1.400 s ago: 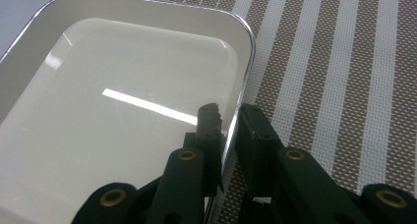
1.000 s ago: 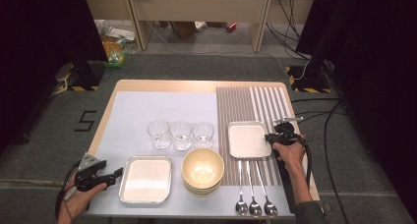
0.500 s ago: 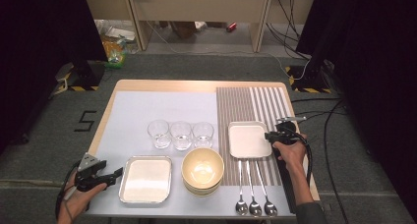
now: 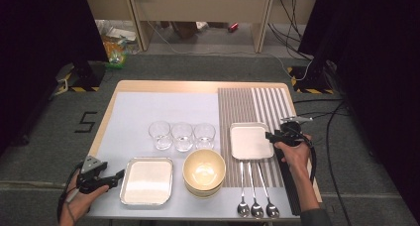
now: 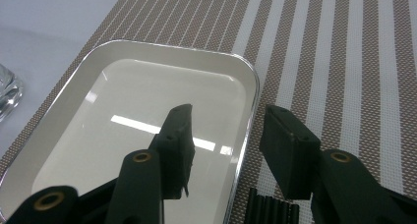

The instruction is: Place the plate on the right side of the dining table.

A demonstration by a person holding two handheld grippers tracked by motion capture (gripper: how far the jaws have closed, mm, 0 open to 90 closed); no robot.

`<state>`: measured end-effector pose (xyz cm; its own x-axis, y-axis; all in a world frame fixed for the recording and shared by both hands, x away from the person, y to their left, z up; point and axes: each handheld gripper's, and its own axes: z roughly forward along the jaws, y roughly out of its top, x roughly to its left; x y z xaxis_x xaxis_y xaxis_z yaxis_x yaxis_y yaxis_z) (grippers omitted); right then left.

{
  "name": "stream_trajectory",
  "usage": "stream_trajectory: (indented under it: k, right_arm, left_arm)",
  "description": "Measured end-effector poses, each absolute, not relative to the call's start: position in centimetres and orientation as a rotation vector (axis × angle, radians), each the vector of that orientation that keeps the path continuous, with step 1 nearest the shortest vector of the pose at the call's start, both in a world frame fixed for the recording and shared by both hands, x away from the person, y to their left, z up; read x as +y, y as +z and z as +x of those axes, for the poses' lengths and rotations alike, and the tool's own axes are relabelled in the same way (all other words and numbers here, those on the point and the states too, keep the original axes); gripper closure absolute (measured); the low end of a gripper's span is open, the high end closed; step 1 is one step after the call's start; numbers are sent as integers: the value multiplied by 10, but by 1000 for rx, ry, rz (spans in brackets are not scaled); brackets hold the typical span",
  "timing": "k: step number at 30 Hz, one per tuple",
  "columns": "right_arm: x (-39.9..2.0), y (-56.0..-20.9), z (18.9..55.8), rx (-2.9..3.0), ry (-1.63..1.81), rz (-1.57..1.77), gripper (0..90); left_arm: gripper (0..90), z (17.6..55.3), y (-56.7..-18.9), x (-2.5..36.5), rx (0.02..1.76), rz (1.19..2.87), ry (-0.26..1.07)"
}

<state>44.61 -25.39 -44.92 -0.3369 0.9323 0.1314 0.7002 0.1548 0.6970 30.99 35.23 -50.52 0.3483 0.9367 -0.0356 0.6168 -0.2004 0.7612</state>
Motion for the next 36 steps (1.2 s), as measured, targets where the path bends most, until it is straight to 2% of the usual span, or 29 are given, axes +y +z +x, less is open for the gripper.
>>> stream_trajectory:
  k: [12,15,36]
  right_arm:
    - [-238,-433,433,2128,1057,1500,514]
    - [-232,-427,427,2136,1084,1469,505]
    - [-203,-403,401,2185,1163,1346,494]
  left_arm:
    - [240,310,-505,352,1354,1917,585]
    - [214,310,-505,352,1348,1925,584]
    - [211,310,-505,352,1346,1930,581]
